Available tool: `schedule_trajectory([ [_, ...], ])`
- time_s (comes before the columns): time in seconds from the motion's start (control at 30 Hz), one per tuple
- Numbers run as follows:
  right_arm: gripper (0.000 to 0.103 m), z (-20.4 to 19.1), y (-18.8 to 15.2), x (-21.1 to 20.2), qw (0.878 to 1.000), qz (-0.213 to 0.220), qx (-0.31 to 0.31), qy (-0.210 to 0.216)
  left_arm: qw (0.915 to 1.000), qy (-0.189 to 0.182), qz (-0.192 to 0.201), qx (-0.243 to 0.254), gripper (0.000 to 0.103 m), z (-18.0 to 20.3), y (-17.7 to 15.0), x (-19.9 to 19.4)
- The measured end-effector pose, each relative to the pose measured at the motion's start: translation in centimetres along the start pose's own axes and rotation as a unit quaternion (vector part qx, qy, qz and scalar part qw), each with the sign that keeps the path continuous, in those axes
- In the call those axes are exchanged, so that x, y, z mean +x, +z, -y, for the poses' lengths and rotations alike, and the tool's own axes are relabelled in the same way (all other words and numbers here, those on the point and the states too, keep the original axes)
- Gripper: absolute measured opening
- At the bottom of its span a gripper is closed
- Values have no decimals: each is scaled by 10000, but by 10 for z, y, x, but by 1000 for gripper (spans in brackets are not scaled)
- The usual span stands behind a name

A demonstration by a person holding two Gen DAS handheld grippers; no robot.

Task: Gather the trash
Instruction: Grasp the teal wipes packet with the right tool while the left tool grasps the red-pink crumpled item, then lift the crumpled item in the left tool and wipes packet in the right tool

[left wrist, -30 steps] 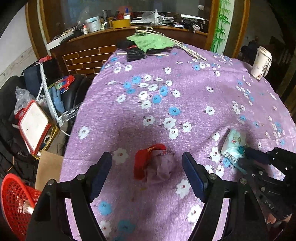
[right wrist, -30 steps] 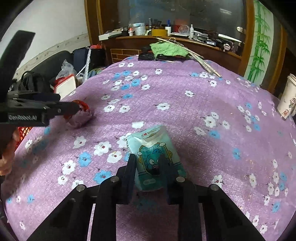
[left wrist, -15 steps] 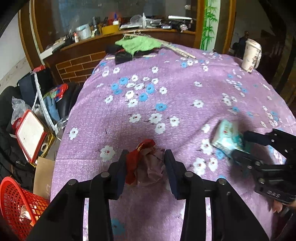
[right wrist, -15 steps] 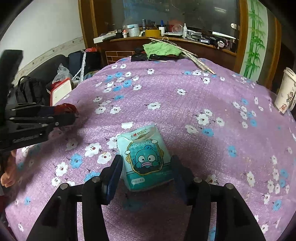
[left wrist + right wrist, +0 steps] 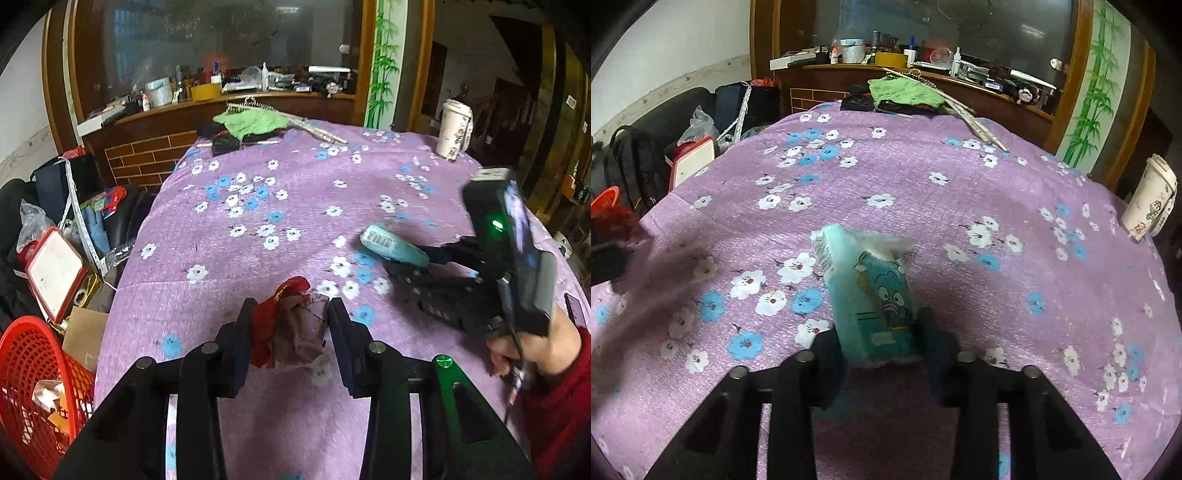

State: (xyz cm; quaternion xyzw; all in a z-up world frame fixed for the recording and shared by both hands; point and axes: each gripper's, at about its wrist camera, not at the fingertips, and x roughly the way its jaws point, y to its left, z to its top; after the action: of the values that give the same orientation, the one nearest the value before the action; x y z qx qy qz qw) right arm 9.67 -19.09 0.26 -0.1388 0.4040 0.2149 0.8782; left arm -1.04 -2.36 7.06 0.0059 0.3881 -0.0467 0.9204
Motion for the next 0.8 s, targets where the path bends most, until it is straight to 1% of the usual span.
schedule_trajectory([
  [0.03,21,1,1,-2,10000,13,25,-55,10000,16,51,2,38,1,-3,-5],
  [0.07,19,3,2,-4,10000,39,76,-25,9999,34,96,15,38,2,-6,-9],
  [0.1,14,6,3,-8,9997,106,193,103,9999,56,135,35,38,4,-7,-13],
  [0.17,13,8,7,-21,9988,305,344,179,9997,128,212,63,38,4,-12,-22],
  [0.23,13,5,10,-34,9976,476,432,245,9997,95,229,42,38,1,-18,-30],
  [0.3,13,1,10,-50,9950,607,589,522,9994,177,286,59,38,-3,-22,-36],
  [0.4,13,-15,5,-80,9920,789,620,761,9989,298,364,13,38,-11,-30,-46],
  [0.5,13,-37,-9,-112,9895,983,562,903,9988,293,390,-104,38,-17,-37,-52],
  [0.6,14,-61,-27,-134,9872,1064,524,1065,9982,363,454,-135,38,-20,-45,-58],
  [0.73,14,-89,-50,-148,9854,1099,522,1187,9981,333,493,-159,38,-21,-57,-65],
  [0.8,14,-96,-59,-149,9841,1107,633,1237,9977,397,531,-110,38,-21,-63,-69],
])
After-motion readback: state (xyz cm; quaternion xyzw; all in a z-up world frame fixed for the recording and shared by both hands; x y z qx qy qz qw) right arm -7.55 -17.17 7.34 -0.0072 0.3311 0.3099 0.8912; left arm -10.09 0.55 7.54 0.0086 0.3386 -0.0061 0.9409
